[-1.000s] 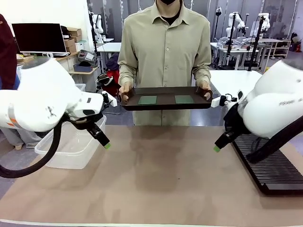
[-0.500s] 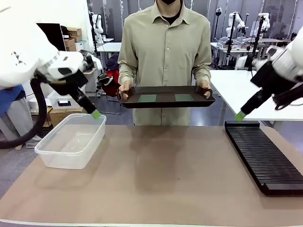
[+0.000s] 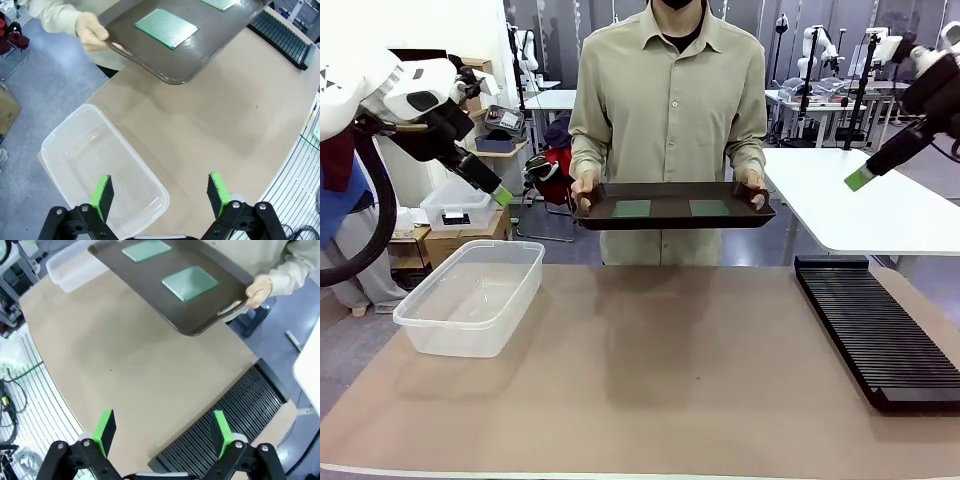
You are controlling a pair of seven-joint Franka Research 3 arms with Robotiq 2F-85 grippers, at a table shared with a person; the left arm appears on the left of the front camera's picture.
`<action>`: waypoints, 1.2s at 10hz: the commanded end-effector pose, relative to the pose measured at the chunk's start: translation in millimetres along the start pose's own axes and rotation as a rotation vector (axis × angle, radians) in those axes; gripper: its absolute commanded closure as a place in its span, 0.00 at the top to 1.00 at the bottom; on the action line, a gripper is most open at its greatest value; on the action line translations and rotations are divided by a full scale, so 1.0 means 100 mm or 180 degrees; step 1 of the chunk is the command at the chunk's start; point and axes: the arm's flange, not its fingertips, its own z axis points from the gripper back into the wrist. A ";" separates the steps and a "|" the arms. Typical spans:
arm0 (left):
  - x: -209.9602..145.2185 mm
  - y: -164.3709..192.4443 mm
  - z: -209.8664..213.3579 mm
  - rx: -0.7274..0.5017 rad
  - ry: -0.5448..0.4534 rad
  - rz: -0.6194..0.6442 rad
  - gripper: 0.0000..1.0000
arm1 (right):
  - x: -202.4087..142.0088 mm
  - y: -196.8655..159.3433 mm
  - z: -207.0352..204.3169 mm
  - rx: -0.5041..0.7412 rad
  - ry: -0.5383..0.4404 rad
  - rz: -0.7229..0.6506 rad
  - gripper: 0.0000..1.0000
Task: Sort PCBs into racks and boxes based on the side picked up.
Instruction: Pick up the Blank PCB handed by the Human.
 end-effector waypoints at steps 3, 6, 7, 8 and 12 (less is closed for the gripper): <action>0.01 -0.08 -0.04 -0.0023 0.0025 -0.0064 1.00 | 0.03 0.06 -0.11 -0.0036 0.0132 0.0039 1.00; 0.05 -0.05 0.02 -0.0357 0.0002 -0.0117 1.00 | 0.04 -0.01 0.03 0.0095 0.0116 0.0004 1.00; 0.08 -0.01 0.09 -0.0607 -0.0054 -0.0055 1.00 | 0.08 -0.07 0.13 0.0112 0.0169 0.0042 1.00; 0.08 0.01 0.17 -0.0811 -0.0138 -0.0084 1.00 | 0.09 -0.09 0.18 0.0120 0.0208 0.0033 1.00; 0.15 0.03 0.37 -0.1131 -0.0364 -0.0234 1.00 | 0.14 -0.12 0.35 0.0081 0.0203 0.0065 1.00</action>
